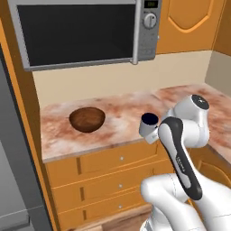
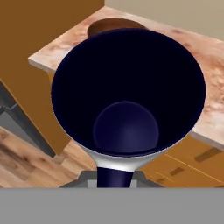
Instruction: Clear the mugs and bowl far away from the sink.
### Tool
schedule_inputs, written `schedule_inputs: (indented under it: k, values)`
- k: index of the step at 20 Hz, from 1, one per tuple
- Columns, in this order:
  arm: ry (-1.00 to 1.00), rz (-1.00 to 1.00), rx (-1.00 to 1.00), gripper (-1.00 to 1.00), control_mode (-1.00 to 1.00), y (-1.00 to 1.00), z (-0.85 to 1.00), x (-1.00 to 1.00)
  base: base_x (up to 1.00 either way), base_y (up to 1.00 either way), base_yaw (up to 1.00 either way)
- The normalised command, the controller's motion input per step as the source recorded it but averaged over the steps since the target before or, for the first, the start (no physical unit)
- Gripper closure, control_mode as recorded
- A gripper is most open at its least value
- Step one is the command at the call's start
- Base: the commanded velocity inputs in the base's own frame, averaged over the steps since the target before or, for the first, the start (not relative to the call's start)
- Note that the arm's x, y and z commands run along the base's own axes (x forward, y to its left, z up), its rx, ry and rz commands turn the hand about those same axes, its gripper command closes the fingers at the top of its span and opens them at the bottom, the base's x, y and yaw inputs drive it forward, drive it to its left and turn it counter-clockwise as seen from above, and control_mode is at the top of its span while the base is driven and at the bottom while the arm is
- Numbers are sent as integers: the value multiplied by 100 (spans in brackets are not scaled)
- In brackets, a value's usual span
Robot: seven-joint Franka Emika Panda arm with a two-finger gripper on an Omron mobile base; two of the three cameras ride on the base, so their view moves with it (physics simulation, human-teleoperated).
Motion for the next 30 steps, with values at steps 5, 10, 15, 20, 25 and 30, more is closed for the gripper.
schedule_inputs:
  k: [5, 10, 15, 20, 25, 30]
  values:
    - [0, 0, 0, 100, 100, 0, 0, 0, 50, -27, 28]
    - [0, 0, 0, 100, 100, 0, 0, 0, 36, -21, 25]
    - [3, 17, 0, 100, -100, -55, -2, 75, 0, 0, 0]
    - [12, 9, 0, 100, -100, -50, -27, 96, 0, 0, 0]
    - [17, 6, -3, 100, -100, -23, -48, 100, 0, 0, 0]
    - [5, 16, 0, 100, -100, -4, -60, 100, 0, 0, 0]
